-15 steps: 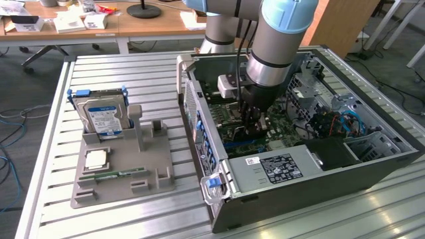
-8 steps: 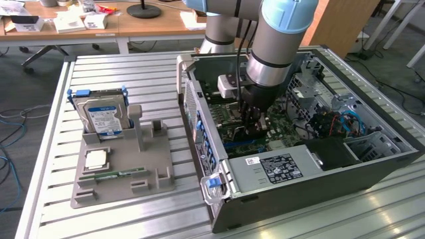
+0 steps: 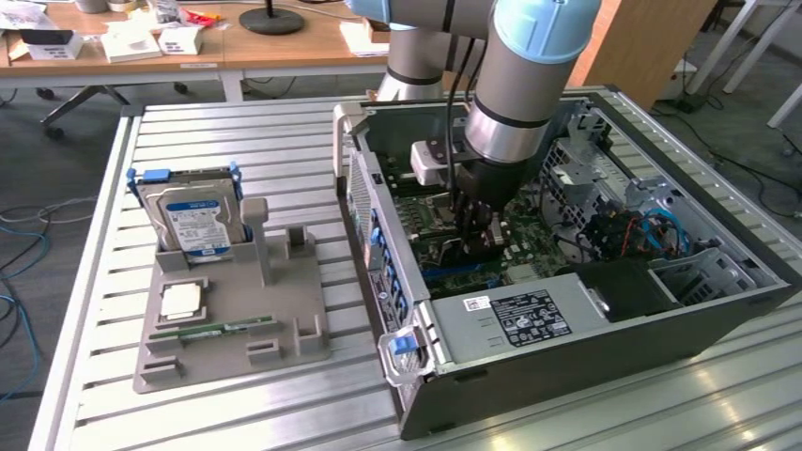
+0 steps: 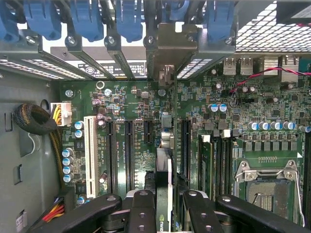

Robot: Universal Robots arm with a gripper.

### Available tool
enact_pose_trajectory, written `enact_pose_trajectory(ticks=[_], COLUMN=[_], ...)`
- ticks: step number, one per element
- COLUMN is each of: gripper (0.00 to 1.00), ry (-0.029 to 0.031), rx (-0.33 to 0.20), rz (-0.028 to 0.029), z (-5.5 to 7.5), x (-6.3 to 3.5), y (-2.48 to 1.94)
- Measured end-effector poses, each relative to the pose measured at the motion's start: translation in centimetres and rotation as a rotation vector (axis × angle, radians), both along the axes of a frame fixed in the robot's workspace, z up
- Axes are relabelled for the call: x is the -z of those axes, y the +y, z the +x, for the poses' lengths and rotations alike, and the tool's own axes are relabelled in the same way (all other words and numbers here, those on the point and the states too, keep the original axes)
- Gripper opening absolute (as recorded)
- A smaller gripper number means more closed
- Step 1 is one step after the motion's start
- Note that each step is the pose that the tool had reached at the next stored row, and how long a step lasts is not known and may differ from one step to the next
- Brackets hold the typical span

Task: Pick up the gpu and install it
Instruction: 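Insert the gpu into the slot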

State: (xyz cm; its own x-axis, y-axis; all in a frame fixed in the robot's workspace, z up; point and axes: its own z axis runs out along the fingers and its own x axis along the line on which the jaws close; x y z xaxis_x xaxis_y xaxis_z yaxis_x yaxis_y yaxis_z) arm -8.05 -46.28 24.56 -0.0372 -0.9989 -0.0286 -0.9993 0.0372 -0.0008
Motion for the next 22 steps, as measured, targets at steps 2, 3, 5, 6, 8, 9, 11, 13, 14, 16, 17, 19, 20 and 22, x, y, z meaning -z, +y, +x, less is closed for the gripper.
enact_pose_trajectory(ticks=[2,3,5,6,8,9,11,13,14,16,17,19,20,22], gripper=[0.27,0.27,0.27,0.27,0.27,0.27,0.27,0.27,0.27,0.27,0.27,0.27,0.27,0.27], ry=[-0.0001,0.0000,-0.0001,0.0000,0.0001,0.0002,0.0001,0.0001,0.0001,0.0000,0.0001,0.0001,0.0001,0.0000], rx=[0.000,0.000,0.000,0.000,0.000,0.000,0.000,0.000,0.000,0.000,0.000,0.000,0.000,0.000], rz=[0.0009,0.0019,0.0031,0.0031,0.0029,0.0027,0.0028,0.0028,0.0028,0.0029,0.0029,0.0029,0.0029,0.0029], z=[0.00,0.00,0.01,0.01,0.00,0.00,0.00,-0.01,-0.01,-0.01,-0.01,-0.01,-0.01,-0.01], x=[-0.01,-0.02,-0.01,-0.01,0.01,0.02,0.08,0.12,0.14,0.17,0.17,0.17,0.17,0.19], y=[0.00,0.00,0.01,0.01,0.00,-0.01,0.00,0.00,0.00,0.00,0.00,0.00,0.00,0.00])
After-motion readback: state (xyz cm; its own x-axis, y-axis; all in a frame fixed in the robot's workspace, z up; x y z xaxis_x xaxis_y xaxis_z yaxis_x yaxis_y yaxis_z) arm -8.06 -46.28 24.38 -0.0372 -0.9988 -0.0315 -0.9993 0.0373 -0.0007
